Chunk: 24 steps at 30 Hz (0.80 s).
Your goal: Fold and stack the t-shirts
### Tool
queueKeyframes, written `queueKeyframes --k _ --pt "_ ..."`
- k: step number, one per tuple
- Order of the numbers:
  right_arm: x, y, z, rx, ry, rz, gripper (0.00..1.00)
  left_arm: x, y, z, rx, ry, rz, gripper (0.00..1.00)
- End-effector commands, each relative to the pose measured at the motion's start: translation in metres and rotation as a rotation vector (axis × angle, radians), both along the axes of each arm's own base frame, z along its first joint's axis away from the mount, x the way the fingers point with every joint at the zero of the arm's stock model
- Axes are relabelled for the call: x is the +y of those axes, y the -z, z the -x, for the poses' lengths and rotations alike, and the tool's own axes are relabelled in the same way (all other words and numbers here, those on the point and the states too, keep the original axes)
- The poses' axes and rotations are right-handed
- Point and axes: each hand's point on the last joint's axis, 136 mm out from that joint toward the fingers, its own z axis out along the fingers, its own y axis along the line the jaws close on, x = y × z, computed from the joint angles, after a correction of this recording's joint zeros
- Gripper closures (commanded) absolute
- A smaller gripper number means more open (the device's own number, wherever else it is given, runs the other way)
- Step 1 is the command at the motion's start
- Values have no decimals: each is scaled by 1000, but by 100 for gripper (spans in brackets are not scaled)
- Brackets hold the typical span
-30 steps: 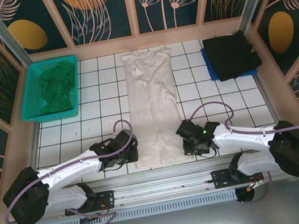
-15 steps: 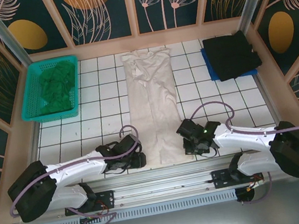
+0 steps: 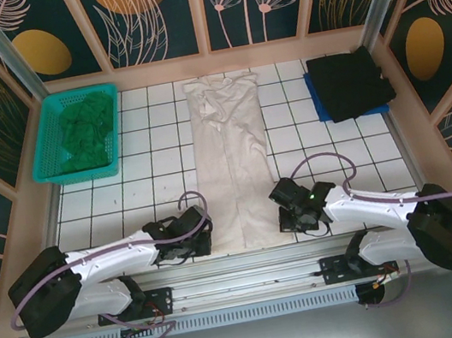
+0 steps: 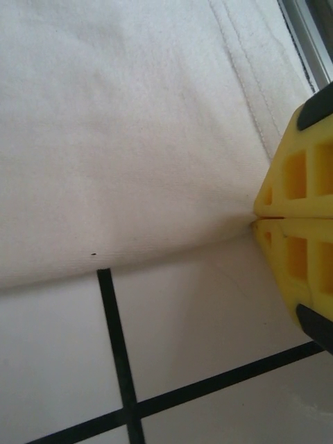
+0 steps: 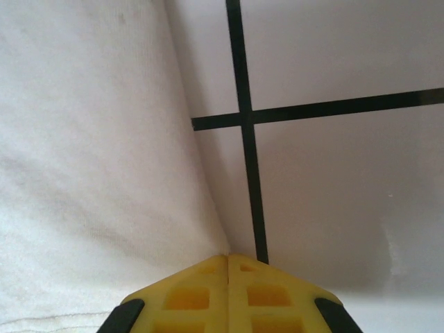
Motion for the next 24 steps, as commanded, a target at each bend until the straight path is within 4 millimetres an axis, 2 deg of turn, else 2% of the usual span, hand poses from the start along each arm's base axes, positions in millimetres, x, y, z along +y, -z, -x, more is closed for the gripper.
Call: queueKeyframes --k 1,5,6,7,8,10,15,16,19,24 --pt "-13 2 3 2 5 28 100 16 8 17 56 -17 -28 94" --pt "-11 -2 3 -1 0 9 100 23 7 16 45 -67 -6 94" --pt "-8 -3 5 7 -5 -8 100 24 8 16 44 -73 -1 92" --pt "-6 -4 5 8 -8 -17 100 23 7 16 43 -73 4 86" --pt "-5 -5 5 7 -11 -25 95 22 7 15 43 -77 9 75" --pt "-2 -7 5 6 -14 -37 90 19 6 15 42 -77 24 70" --pt "6 -14 10 9 -28 -92 64 12 -3 12 32 -64 51 48" --pt "9 -13 12 14 -31 -108 62 8 -4 12 33 -58 70 46" --pt "15 -9 21 37 -39 -149 58 -1 2 16 61 -39 116 46" --pt "7 -3 28 61 -19 -100 57 3 16 25 107 -13 85 52"
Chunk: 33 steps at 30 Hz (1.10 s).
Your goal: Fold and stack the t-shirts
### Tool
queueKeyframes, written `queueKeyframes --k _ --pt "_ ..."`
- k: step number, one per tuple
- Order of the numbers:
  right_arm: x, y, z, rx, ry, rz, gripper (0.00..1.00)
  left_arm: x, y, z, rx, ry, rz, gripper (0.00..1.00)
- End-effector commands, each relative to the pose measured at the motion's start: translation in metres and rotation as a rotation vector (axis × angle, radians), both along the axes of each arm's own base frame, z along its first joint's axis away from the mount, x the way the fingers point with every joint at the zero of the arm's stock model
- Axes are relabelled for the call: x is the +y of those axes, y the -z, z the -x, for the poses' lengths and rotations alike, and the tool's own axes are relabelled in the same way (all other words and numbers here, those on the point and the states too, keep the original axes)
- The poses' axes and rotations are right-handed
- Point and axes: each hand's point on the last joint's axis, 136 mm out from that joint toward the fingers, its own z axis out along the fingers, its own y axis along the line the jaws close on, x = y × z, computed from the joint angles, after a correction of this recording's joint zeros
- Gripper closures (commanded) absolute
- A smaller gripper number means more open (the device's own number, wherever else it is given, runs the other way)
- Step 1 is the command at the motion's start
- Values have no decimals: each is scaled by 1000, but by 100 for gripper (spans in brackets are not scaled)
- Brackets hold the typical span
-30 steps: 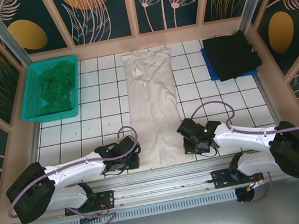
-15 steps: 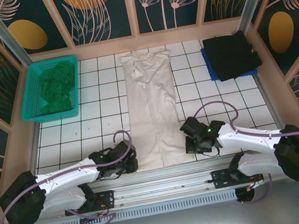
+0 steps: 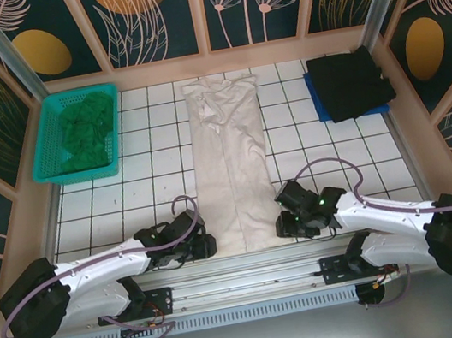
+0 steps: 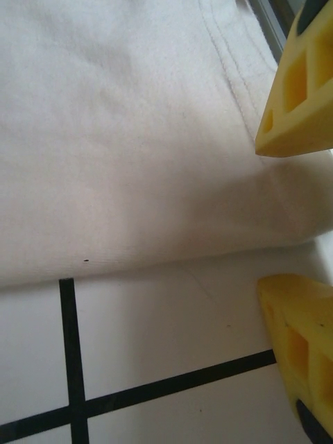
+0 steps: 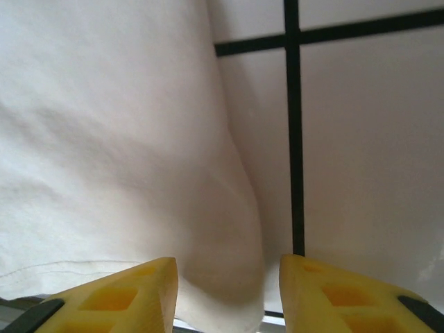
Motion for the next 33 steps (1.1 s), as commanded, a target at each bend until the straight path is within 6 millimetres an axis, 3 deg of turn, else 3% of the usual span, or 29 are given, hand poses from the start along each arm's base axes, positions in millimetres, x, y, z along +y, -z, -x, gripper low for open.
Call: queueKeyframes --k 1,6,10,13,17,22,31,33 --pt "-7 4 6 23 23 37 56 1 16 16 69 52 -3 53" --pt "0 6 7 30 6 27 57 -13 8 13 61 79 42 73" --pt "12 3 11 37 -21 -7 77 -26 -1 10 57 93 87 88" --pt "18 -8 5 13 -27 -26 92 -35 -21 -1 10 97 116 98" --pt "24 -33 -19 -55 -31 -19 100 -38 -54 -27 -58 55 179 100" --pt "22 -66 -78 -172 15 -19 100 -21 -79 -79 -156 -20 131 100" --pt "29 -89 -209 -329 48 -12 100 -14 -118 -220 -321 -146 109 100" --pt "26 -90 -239 -346 69 -9 100 -15 -117 -246 -322 -153 113 100"
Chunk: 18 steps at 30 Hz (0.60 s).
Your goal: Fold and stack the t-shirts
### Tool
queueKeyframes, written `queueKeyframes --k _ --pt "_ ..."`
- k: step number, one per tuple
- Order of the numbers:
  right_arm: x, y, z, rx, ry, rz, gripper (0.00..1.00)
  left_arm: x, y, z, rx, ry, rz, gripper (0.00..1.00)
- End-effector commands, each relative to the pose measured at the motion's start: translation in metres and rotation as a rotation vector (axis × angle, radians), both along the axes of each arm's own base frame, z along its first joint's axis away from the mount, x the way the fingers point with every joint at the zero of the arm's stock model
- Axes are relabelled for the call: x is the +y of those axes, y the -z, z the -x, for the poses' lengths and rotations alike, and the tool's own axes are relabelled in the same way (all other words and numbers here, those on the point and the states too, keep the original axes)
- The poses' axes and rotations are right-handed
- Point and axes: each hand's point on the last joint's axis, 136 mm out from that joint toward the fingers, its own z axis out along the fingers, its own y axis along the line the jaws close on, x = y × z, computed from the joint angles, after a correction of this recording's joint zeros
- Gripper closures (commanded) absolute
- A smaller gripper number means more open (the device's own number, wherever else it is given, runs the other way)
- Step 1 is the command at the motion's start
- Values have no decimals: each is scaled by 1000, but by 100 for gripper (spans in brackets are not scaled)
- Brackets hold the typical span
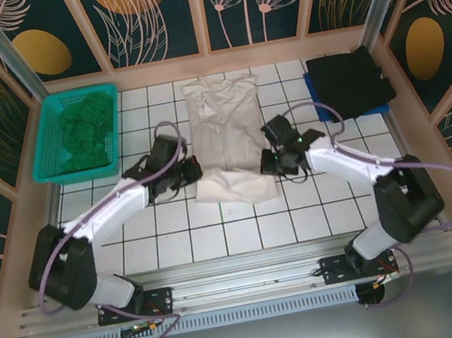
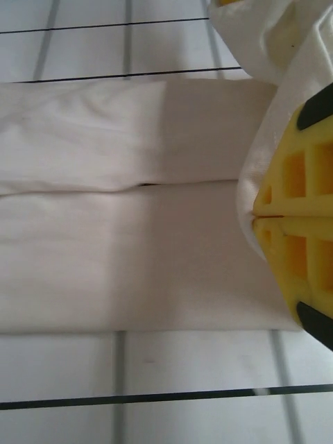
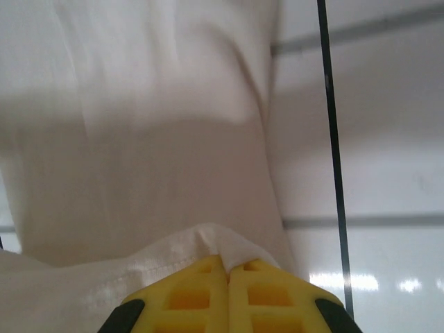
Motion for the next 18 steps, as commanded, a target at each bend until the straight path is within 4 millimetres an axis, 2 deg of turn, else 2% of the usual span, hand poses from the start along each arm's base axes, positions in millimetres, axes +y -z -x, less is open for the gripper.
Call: queueKeyframes --k 1,3,5,8,11,18 --pt "2 -15 -58 -112 -23 8 100 0 -5 -41 -59 18 -16 100" --pt "7 -10 -78 -113 -37 -4 100 3 5 -59 -36 12 -23 100" --pt "11 -3 -93 -98 -47 -8 100 9 23 -71 2 1 -31 100" --pt "13 8 -112 -80 -54 -3 100 15 40 -84 38 -1 -28 100" --pt "13 16 -125 -64 -56 -3 100 14 52 -93 64 10 -22 100" --pt "8 32 -136 -31 -49 0 100 13 78 -107 119 20 -26 100"
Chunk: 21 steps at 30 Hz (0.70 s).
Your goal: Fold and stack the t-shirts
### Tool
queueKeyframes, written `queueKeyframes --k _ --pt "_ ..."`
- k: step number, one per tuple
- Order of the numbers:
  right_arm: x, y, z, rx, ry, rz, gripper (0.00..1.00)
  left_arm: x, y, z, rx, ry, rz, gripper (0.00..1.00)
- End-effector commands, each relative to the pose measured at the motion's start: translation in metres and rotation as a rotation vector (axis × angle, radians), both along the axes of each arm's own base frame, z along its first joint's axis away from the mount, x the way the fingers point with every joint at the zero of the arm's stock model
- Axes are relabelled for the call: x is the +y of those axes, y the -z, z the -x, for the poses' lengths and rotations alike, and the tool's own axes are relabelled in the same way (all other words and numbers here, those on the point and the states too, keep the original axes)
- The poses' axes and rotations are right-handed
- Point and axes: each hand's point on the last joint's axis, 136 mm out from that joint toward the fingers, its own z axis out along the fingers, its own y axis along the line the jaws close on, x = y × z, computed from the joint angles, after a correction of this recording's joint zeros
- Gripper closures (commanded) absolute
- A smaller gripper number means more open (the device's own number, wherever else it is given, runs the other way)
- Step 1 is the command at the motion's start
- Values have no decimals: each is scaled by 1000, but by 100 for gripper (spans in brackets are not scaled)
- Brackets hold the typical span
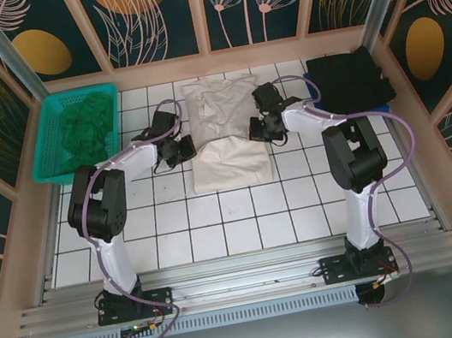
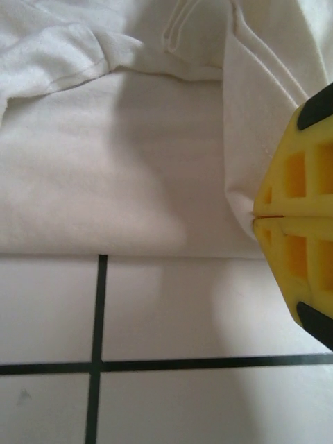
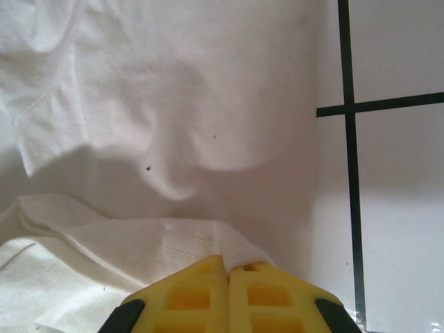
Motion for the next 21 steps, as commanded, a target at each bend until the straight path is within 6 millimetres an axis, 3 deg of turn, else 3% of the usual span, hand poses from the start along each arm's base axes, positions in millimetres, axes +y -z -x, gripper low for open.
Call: queueKeyframes --k 1,5,9,13,21 --pt "0 -5 -9 -5 -20 -9 100 -3 2 -7 10 33 11 100" --pt "0 -21 -2 -22 -28 -25 100 0 -16 1 -14 42 19 100" --pt "3 -43 26 -50 -49 -53 100 9 -47 29 -59 49 28 100" --pt "11 -62 74 -69 -86 -60 100 12 -71 78 -82 68 30 100" --pt "11 -71 181 -32 -83 -62 100 12 -72 176 -38 87 59 100"
